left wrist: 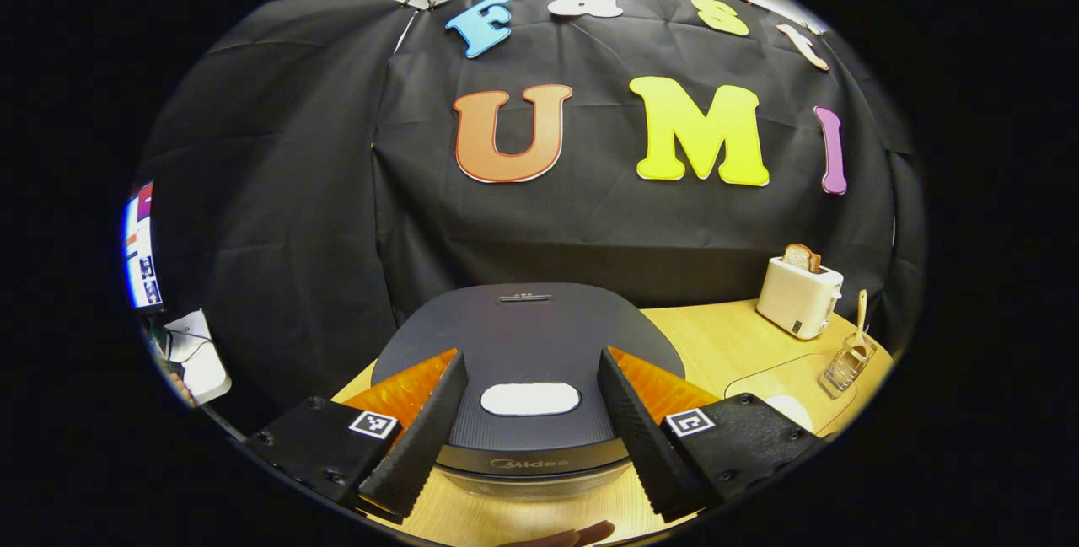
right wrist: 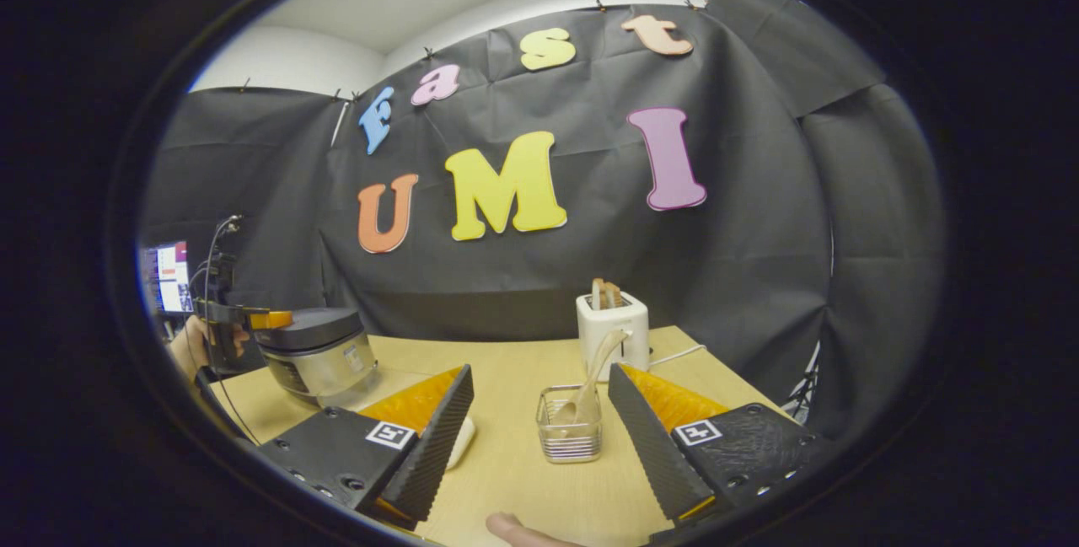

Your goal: Close the left gripper, press the button to open the rice cooker; take a wooden spoon from the chopstick holder with the right hand, scoop a spoonful of rice and pour it into the rice cooker, then put the wooden spoon back into the chopstick holder.

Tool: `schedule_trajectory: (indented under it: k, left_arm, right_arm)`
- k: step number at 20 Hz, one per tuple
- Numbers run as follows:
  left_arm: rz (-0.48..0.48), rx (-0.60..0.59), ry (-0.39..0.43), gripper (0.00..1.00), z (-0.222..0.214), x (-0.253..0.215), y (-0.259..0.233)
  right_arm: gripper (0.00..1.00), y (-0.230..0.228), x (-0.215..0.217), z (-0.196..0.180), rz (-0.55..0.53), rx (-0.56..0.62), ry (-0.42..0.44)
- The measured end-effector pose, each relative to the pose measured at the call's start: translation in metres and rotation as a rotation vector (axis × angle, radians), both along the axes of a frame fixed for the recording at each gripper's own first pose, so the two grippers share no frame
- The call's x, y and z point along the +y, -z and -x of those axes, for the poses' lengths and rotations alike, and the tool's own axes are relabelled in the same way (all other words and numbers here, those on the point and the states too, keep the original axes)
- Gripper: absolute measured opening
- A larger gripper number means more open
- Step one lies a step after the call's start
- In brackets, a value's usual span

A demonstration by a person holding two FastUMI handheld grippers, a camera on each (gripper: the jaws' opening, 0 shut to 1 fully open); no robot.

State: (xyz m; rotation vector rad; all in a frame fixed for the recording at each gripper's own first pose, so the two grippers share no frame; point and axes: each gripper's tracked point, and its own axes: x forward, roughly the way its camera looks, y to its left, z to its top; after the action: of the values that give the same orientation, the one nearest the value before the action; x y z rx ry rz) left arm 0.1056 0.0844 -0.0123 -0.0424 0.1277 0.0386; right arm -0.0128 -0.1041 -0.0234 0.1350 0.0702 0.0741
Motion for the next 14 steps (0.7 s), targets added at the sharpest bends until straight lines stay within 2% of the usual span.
schedule_trajectory:
  k: [2, 3, 11, 12, 13, 14]
  left_arm:
    - [0.006, -0.003, -0.003, 1.00, 0.0037, -0.0020, 0.0001]
    - [0.005, -0.003, -0.006, 1.00, 0.0053, -0.0017, 0.0014]
    - [0.001, -0.004, -0.010, 0.99, 0.0069, -0.0026, 0.0045]
    - [0.002, -0.005, -0.014, 0.92, 0.0064, -0.0023, 0.0042]
    - [0.006, -0.004, -0.020, 0.98, 0.0073, -0.0025, 0.0035]
    - [0.015, -0.003, -0.025, 0.98, 0.0082, -0.0027, 0.0015]
  right_arm:
    - [0.92, -0.0010, -0.0001, 0.0012, -0.001, -0.002, 0.000]
    - [0.96, -0.0021, 0.0002, 0.0013, 0.000, -0.005, -0.001]
    - [0.96, -0.0035, 0.0051, 0.0036, 0.006, -0.011, -0.013]
    - [0.96, -0.0035, 0.0039, 0.0036, 0.007, -0.011, -0.012]
    - [0.95, -0.0035, 0.0028, 0.0038, 0.006, -0.010, -0.009]
    - [0.95, -0.0042, 0.0015, 0.0044, 0.006, -0.012, -0.006]
